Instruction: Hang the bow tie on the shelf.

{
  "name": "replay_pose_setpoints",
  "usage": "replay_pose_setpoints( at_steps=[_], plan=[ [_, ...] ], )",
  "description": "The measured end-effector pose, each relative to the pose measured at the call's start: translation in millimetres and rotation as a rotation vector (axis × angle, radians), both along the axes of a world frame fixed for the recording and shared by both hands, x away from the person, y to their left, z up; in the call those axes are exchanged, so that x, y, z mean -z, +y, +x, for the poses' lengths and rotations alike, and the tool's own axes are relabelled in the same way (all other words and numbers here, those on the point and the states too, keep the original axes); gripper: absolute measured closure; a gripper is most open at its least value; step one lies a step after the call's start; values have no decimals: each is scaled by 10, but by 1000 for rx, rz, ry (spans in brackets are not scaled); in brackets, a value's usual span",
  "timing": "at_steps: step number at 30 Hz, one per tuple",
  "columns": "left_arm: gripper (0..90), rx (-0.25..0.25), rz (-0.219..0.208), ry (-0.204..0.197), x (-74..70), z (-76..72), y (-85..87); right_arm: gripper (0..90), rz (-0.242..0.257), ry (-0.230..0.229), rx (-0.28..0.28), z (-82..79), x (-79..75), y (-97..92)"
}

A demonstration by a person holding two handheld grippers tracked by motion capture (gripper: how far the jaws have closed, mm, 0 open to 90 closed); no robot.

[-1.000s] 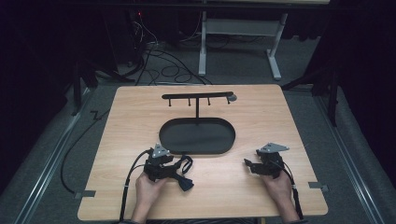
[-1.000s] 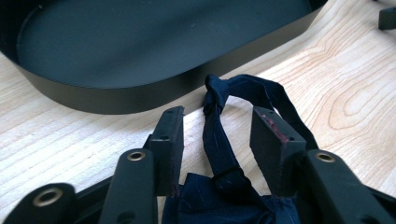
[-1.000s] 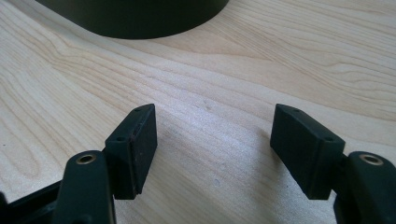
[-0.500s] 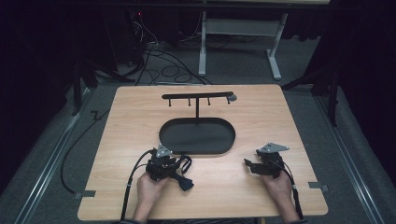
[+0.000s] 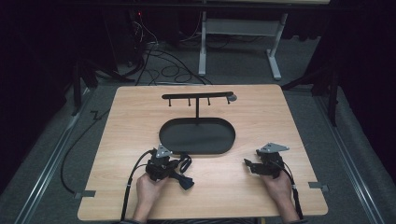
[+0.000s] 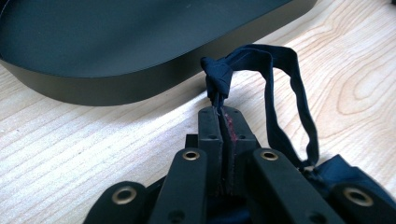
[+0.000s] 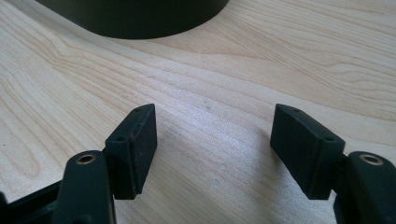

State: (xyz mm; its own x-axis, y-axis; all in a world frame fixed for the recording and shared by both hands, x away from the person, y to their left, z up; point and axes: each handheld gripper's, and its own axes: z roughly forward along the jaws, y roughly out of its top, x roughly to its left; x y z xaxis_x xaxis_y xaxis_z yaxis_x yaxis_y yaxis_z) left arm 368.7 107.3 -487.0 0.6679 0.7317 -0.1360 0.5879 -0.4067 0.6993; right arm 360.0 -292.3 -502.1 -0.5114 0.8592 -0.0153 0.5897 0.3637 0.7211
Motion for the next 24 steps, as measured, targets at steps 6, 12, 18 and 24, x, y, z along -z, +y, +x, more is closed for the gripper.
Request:
replay_pose_setpoints(
  at_steps=[6, 12, 18, 24],
  plan=[
    [877, 4, -8, -18, -64, -51, 30, 332, 0, 0, 0, 0, 0, 0],
    [877, -1, -25, -42, -145, -105, 80, 332, 2, 2, 1, -1, 0, 1],
    [877, -8, -35, -65, -214, -142, 122, 331, 2, 2, 1, -1, -1, 2],
    [877, -16, -47, -87, -311, -160, 208, 331, 1, 0, 0, 0, 0, 0]
  ],
)
